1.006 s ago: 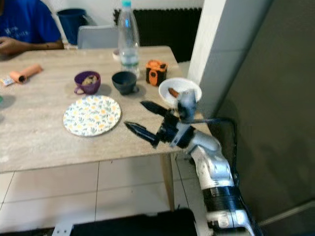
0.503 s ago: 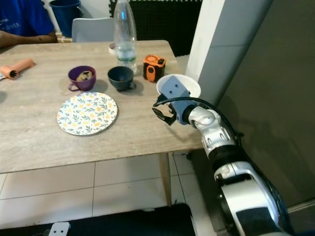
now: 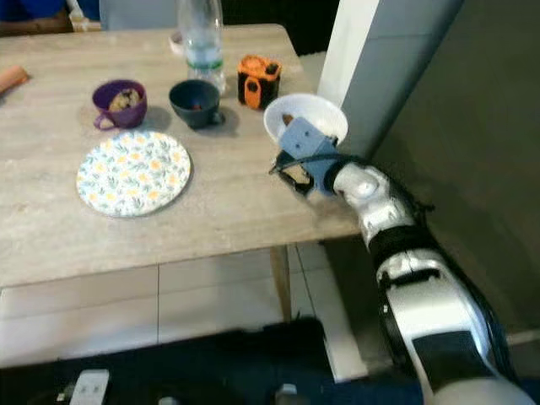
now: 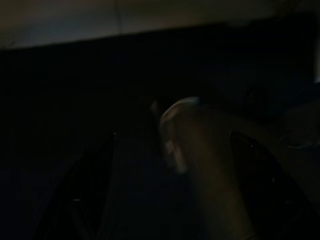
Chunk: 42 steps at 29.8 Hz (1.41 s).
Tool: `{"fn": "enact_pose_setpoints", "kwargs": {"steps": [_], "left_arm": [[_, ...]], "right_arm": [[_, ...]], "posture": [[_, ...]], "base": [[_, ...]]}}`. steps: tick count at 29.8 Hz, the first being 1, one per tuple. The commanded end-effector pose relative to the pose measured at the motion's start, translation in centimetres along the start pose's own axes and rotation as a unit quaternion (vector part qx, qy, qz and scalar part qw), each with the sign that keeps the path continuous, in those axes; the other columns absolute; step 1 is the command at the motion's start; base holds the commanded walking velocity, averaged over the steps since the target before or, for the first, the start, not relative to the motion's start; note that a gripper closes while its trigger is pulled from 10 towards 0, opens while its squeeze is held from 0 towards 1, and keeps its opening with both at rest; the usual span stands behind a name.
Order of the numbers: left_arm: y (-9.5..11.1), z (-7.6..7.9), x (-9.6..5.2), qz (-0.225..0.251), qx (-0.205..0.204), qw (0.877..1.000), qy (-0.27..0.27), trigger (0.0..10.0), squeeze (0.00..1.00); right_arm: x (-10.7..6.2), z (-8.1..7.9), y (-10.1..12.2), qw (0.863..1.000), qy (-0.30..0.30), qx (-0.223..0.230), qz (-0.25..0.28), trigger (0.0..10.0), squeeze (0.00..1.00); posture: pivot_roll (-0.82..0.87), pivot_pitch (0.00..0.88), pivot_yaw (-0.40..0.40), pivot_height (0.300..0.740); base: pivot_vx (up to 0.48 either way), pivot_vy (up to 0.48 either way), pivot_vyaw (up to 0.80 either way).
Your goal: Restocking fridge
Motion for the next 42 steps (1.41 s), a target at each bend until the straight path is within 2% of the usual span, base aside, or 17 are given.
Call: {"fn": "enact_pose_setpoints", "kwargs": {"steps": [1, 3, 11, 14, 18, 19, 20, 35, 42], "left_arm": [[-7.6, 1.5, -2.6, -0.119, -0.018, 0.992, -0.025, 10.0, 0.0], [-7.5, 1.6, -2.6, -0.114, -0.016, 0.993, -0.027, 10.0, 0.0], [-7.8, 1.9, -2.9, -0.111, -0.016, 0.993, -0.032, 10.0, 0.0], [-7.9, 1.9, -2.9, -0.111, -0.016, 0.993, -0.032, 10.0, 0.0], [-8.4, 2.0, -3.2, -0.116, -0.017, 0.993, -0.032, 10.0, 0.0], [-8.4, 2.0, -3.2, -0.117, -0.017, 0.992, -0.033, 10.0, 0.0], [-8.5, 2.0, -3.2, -0.118, -0.017, 0.992, -0.033, 10.0, 0.0], [-7.2, 2.5, -2.2, -0.106, -0.016, 0.994, -0.035, 10.0, 0.0], [-7.0, 2.6, -2.0, -0.108, -0.017, 0.993, -0.034, 10.0, 0.0]], "right_arm": [[-0.2, 0.2, -0.4, 1.0, 0.002, 0.017, -0.003, 10.0, 0.0], [-0.3, 1.1, -0.1, 0.999, -0.01, 0.038, 0.0, 10.0, 0.0], [-0.4, 2.4, -0.2, 0.998, -0.029, 0.058, -0.018, 10.0, 0.0], [-0.5, 2.6, -0.3, 0.998, -0.032, 0.059, -0.022, 10.0, 0.0], [-0.9, 3.7, -1.0, 0.996, -0.056, 0.056, -0.046, 10.0, 0.0], [-0.9, 3.8, -1.0, 0.996, -0.059, 0.054, -0.049, 3.0, 0.0], [-0.9, 3.9, -1.0, 0.995, -0.061, 0.054, -0.05, 0.0, 0.0], [-1.2, 4.6, 0.5, 0.997, -0.043, 0.06, -0.021, 0.0, 0.0], [-1.5, 3.3, 2.0, 0.998, 0.045, 0.048, 0.022, 0.0, 0.0]], "posture": [[-0.04, 0.418, -0.042, 0.74], [-0.04, 0.434, -0.045, 0.74], [-0.05, 0.447, -0.05, 0.74], [-0.04, 0.447, -0.053, 0.74], [-0.04, 0.446, -0.055, 0.74], [-0.04, 0.444, -0.056, 0.74], [-0.04, 0.443, -0.056, 0.74], [-0.05, 0.404, -0.061, 0.74], [-0.05, 0.38, -0.062, 0.74]], "base": [[0.0, 0.0, 0.0], [0.0, 0.0, 0.0], [0.0, 0.0, 0.0], [0.0, 0.0, 0.0], [0.0, 0.0, 0.0], [0.0, 0.0, 0.0], [0.0, 0.0, 0.0], [0.0, 0.0, 0.0], [0.0, 0.0, 0.0]]}}
Point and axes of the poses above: a point about 5 cm out from each wrist's last joint towards the gripper, its own x axis pointing out of the wrist towards the gripper, its own y axis along the axis of the wrist's last joint, z = x × y, the point moved 6 cm from there along x, pointing out of the wrist towards the gripper, and after that the axes turned 1 degree about x, right-handed, at the moved point
